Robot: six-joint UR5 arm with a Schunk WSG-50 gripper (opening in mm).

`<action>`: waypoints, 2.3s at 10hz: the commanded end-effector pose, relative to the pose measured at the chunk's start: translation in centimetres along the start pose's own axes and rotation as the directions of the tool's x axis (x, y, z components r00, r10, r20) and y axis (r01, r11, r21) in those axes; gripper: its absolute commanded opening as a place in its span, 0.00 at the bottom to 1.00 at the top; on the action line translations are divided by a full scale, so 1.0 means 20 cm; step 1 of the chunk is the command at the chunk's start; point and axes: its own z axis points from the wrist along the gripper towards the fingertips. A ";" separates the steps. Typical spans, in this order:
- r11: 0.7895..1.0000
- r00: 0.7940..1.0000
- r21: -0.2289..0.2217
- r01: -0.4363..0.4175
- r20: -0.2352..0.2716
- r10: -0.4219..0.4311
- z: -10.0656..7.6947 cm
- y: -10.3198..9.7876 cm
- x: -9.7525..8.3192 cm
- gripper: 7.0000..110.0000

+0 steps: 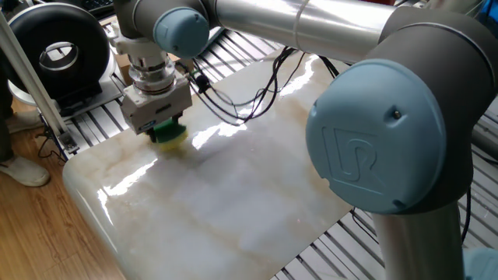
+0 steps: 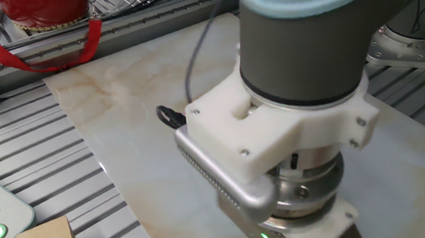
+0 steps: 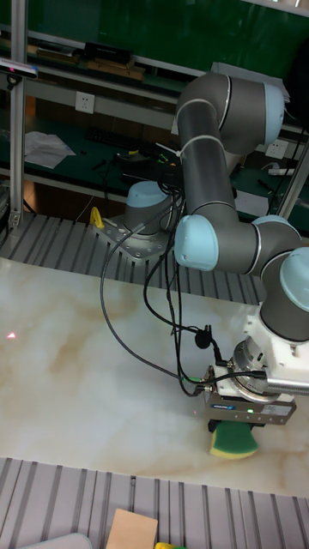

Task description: Clean the tabletop with a sponge

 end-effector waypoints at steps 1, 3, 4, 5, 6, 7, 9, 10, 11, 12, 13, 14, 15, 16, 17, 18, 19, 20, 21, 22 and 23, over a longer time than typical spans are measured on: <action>0.983 0.979 0.076 0.169 0.104 -0.176 -0.04 -0.12 -0.16 0.00; 0.962 0.955 0.108 0.249 0.135 -0.262 -0.02 -0.18 -0.22 0.00; 0.948 0.941 0.116 0.295 0.138 -0.310 0.01 -0.24 -0.26 0.00; 0.941 0.932 0.099 0.322 0.144 -0.334 0.06 -0.25 -0.27 0.00; 0.933 0.923 0.079 0.351 0.141 -0.359 0.10 -0.24 -0.27 0.00; 0.920 0.912 0.060 0.386 0.123 -0.391 0.14 -0.22 -0.25 0.00; 0.896 0.889 0.011 0.443 0.119 -0.441 0.15 -0.16 -0.22 0.00; 0.894 0.888 0.002 0.447 0.121 -0.444 0.14 -0.15 -0.22 0.00; 0.894 0.888 0.000 0.447 0.122 -0.444 0.14 -0.15 -0.22 0.00; 0.895 0.888 -0.007 0.446 0.125 -0.442 0.14 -0.14 -0.22 0.00; 0.895 0.888 -0.009 0.446 0.126 -0.442 0.14 -0.14 -0.22 0.00; 0.896 0.890 -0.017 0.444 0.125 -0.438 0.14 -0.13 -0.21 0.00; 0.897 0.892 -0.025 0.441 0.124 -0.435 0.14 -0.13 -0.21 0.00; 0.897 0.892 -0.025 0.441 0.123 -0.435 0.14 -0.13 -0.21 0.00; 0.895 0.890 -0.020 0.445 0.120 -0.440 0.15 -0.15 -0.21 0.00; 0.892 0.887 -0.019 0.451 0.122 -0.445 0.15 -0.15 -0.20 0.00; 0.892 0.885 0.001 0.453 0.124 -0.449 0.14 -0.17 -0.22 0.00; 0.895 0.886 0.021 0.446 0.129 -0.445 0.13 -0.17 -0.24 0.00; 0.897 0.887 0.031 0.440 0.139 -0.440 0.11 -0.15 -0.26 0.00; 0.903 0.891 0.052 0.427 0.144 -0.430 0.12 -0.15 -0.27 0.00; 0.902 0.889 0.044 0.429 0.154 -0.431 0.12 -0.12 -0.27 0.00</action>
